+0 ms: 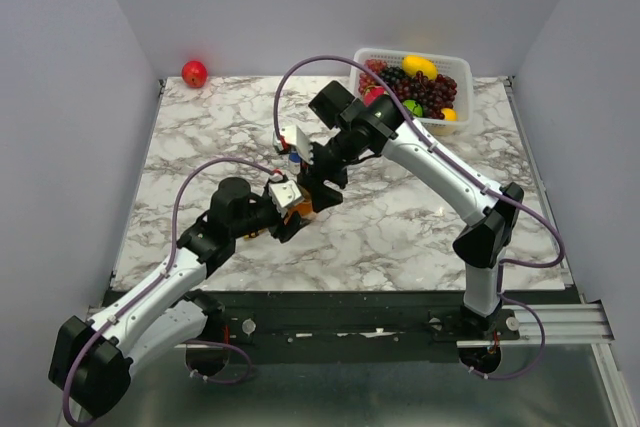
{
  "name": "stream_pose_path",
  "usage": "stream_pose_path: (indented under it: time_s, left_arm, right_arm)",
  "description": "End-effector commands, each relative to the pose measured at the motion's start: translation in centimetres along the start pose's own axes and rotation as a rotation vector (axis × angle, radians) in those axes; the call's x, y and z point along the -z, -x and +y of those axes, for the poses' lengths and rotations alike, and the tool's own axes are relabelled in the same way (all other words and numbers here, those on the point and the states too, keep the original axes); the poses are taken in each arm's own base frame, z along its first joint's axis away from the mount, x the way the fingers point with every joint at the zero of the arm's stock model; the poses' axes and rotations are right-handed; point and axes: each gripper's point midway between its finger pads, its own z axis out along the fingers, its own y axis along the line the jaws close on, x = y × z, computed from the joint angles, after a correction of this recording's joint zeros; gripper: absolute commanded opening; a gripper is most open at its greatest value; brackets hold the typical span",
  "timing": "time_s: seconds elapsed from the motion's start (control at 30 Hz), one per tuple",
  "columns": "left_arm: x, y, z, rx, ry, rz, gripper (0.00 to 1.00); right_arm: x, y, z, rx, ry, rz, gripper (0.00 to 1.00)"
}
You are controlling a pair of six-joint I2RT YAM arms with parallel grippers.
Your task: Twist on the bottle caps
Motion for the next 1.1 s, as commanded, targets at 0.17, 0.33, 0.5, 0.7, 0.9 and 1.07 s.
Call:
stream_pose_path:
  time_s: [0.17, 0.33, 0.5, 0.7, 0.9, 1.07]
  left_arm:
    - [0.4, 1.6, -4.1, -0.014, -0.261, -0.081, 0.0]
    - [0.3, 1.1, -5.9, -0.041, -0.418, -0.043, 0.0]
    - [-0.1, 1.4, -5.4, -0.108, -0.434, -0.043, 0.0]
    - [-0.3, 1.9, -5.1, -0.124, -0.436, -0.048, 0.0]
    - [-0.4, 2.2, -4.9, -0.131, -0.432, -0.049, 0.0]
    - [-0.5, 2.3, -4.8, -0.129, -0.425, -0.051, 0.0]
  right_arm:
    - [6.1, 0.0, 0.5, 0.142, -0.058, -0.19, 1.0]
    - [6.7, 0.7, 3.0, 0.45, -0.001, -0.31, 1.0]
    - [5.4, 1.2, 3.7, 0.596, 0.057, -0.36, 0.95]
    - [4.4, 1.5, 5.2, 0.582, 0.21, -0.363, 0.79]
    - [4.0, 1.4, 4.9, 0.581, 0.244, -0.339, 0.74]
    - [3.9, 0.6, 5.3, 0.616, 0.262, -0.308, 0.73]
